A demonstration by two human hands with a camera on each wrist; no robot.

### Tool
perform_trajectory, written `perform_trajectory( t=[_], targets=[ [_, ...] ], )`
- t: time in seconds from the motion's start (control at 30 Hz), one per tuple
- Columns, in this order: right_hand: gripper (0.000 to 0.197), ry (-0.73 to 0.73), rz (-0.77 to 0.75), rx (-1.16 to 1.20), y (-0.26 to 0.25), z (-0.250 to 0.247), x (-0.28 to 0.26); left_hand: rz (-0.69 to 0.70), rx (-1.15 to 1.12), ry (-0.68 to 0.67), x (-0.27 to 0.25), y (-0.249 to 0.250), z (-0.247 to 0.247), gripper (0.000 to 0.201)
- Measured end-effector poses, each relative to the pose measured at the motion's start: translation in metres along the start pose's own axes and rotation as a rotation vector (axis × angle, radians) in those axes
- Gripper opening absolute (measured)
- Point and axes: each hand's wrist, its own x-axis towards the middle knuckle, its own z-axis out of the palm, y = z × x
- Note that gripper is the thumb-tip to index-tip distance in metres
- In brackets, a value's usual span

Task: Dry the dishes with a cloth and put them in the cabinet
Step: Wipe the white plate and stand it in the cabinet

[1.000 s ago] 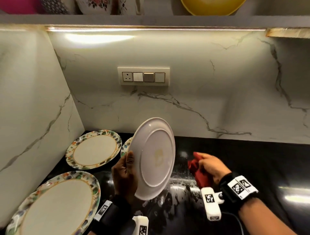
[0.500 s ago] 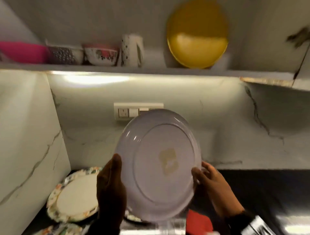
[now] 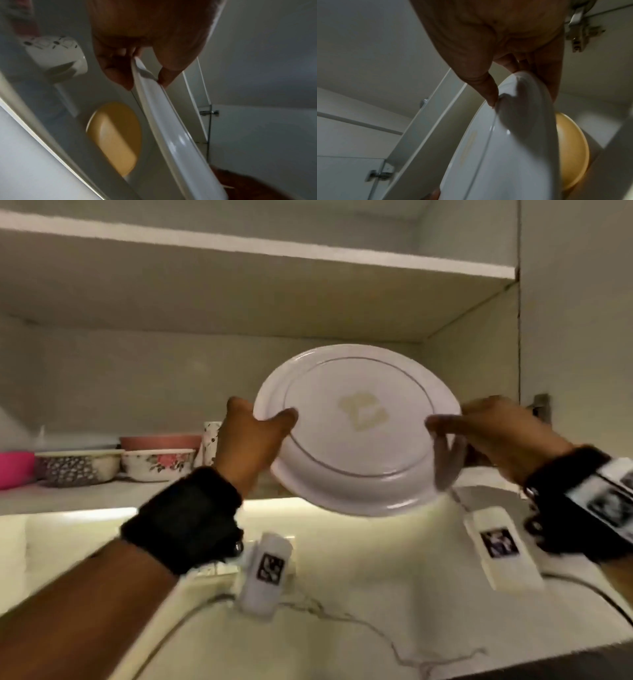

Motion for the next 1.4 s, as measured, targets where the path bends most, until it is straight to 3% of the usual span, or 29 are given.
perform_trajectory(
  t=[0.1, 0.23, 0.47, 0.67, 0.97, 1.2, 1.4],
  targets=[
    [0.026, -0.007, 0.038, -0.024, -0.007, 0.015, 0.059, -0.049, 0.210, -0.080, 0.050, 0.005, 0.017, 0.062],
    [0.020, -0.049, 0.085, -0.111, 0.000, 0.032, 0.134, -0.145, 0.335, -0.160, 0.093, 0.001, 0.041, 0.025],
    [0.023, -0.142, 0.046, -0.211, 0.028, 0.052, 0.228, -0.210, 0.466, -0.094, 0.151, -0.012, 0.081, 0.033],
    [0.032, -0.093, 0.016, -0.399, 0.051, 0.062, 0.255, -0.212, 0.665, -0.118, 0.177, -0.026, 0.114, 0.034],
    [0.036, -0.093, 0.028, -0.414, 0.074, 0.061, 0.284, -0.171, 0.681, -0.058, 0.191, -0.032, 0.142, 0.034],
    [0.030, -0.131, 0.023, -0.407, 0.083, 0.061, 0.284, -0.265, 0.588, -0.062, 0.188, -0.034, 0.150, 0.033],
    [0.032, -0.148, 0.041, -0.361, 0.085, 0.059, 0.283, -0.258, 0.613, -0.066, 0.192, -0.035, 0.150, 0.034]
  ],
)
